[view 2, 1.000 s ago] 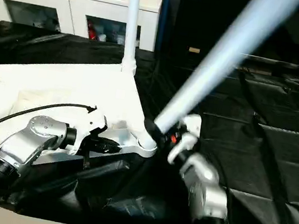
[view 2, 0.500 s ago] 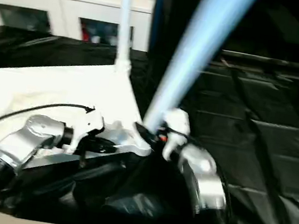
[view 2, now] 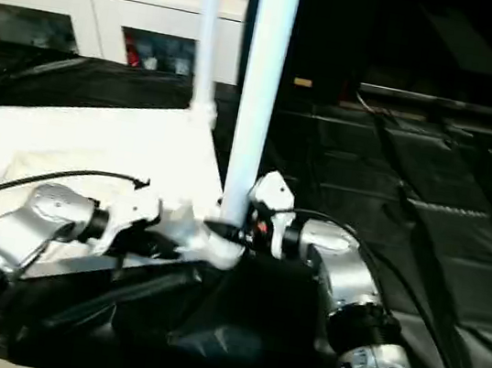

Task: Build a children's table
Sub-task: Rotate leg to tighten

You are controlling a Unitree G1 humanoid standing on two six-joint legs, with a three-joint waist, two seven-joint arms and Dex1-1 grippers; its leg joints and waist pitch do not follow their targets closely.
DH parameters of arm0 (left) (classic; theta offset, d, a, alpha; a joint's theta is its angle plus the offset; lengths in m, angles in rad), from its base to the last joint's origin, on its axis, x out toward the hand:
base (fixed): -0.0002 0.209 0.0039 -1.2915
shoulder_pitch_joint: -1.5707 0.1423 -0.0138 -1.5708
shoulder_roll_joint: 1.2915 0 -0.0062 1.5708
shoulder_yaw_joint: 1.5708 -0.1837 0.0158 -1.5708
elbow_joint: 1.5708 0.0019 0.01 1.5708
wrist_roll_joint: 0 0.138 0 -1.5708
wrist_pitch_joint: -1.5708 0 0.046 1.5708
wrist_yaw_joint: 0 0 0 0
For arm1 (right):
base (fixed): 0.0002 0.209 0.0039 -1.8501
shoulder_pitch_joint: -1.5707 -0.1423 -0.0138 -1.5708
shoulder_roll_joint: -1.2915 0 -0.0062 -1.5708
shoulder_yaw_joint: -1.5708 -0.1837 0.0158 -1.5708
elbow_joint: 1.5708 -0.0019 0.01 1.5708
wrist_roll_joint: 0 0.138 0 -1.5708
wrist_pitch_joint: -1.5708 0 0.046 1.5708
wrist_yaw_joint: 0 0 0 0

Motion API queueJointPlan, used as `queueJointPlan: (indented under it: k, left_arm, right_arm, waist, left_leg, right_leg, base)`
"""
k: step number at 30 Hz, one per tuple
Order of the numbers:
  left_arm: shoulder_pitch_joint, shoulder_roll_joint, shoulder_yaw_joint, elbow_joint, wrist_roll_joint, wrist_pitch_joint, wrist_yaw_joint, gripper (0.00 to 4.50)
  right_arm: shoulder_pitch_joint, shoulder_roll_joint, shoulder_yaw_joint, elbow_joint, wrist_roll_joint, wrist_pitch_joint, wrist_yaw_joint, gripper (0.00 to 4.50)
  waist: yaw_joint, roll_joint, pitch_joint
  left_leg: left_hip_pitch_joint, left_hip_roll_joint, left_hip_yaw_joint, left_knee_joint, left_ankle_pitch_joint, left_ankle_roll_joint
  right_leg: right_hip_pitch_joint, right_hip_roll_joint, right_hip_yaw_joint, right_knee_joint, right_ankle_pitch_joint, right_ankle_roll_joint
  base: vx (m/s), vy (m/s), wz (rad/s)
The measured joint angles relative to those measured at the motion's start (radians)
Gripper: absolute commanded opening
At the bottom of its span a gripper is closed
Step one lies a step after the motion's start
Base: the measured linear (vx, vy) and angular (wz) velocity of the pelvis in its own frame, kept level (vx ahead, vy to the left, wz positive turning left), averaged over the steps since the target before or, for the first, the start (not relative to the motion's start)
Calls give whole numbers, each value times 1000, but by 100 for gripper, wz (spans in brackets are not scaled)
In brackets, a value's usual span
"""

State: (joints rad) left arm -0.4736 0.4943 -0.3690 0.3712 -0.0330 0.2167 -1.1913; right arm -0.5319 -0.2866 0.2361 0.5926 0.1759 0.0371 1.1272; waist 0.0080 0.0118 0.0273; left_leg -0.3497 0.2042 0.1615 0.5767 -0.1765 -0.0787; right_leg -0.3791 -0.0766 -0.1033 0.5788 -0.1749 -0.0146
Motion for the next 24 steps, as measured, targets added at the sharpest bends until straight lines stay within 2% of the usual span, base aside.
queueJointPlan:
  k: [3, 8, 14, 17, 20, 24]
  left_arm:
    - [5, 19, -8, -18, -1, -6, -33, 0]
    - [5, 46, -23, -44, -7, -6, -68, 0]
    - [5, 28, -9, -43, -6, 34, -45, 0]
    - [3, 6, 11, -39, -3, 83, 18, 0]
    - [-8, -35, 32, -30, 10, 146, 110, 0]
    - [-42, -120, 49, -17, 31, 249, 246, 0]
  right_arm:
    - [3, -8, 10, -4, 13, -8, 54, 190]
    - [15, -22, 26, -34, 17, -20, 111, 190]
    - [16, -3, 5, -11, 17, -45, 81, 190]
    - [-3, 44, -20, 49, 16, -51, -28, 190]
    - [-37, 87, -44, 121, 5, -61, -174, 190]
    - [-96, 140, -85, 212, -18, -53, -386, 190]
  waist:
    - [2, -5, -3]
    - [10, -7, -4]
    - [21, -8, -5]
    - [17, -9, -3]
    - [5, -11, 0]
    - [-15, -5, 9]
  left_leg:
    - [0, 1, 4, -3, 0, 0]
    - [0, 2, 8, -6, 0, 0]
    - [2, 2, 9, -8, 0, 0]
    - [2, 1, 9, -8, 0, -1]
    - [6, 1, 8, -7, 0, -1]
    - [5, 1, 2, -4, 0, -1]
  right_leg:
    - [0, 1, 3, 1, 1, -1]
    - [-1, 1, 5, 1, 2, -5]
    - [-1, 2, 6, 1, 0, -2]
    - [-2, 1, 6, 1, 0, -1]
    - [-3, 1, 5, -1, -1, -1]
    - [-3, -1, -6, -13, -1, -1]
  base:
    - [0, 0, 0]
    - [0, 0, 0]
    - [0, 0, 0]
    - [-19, 0, -2]
    - [-59, 7, -8]
    - [-61, 22, -11]
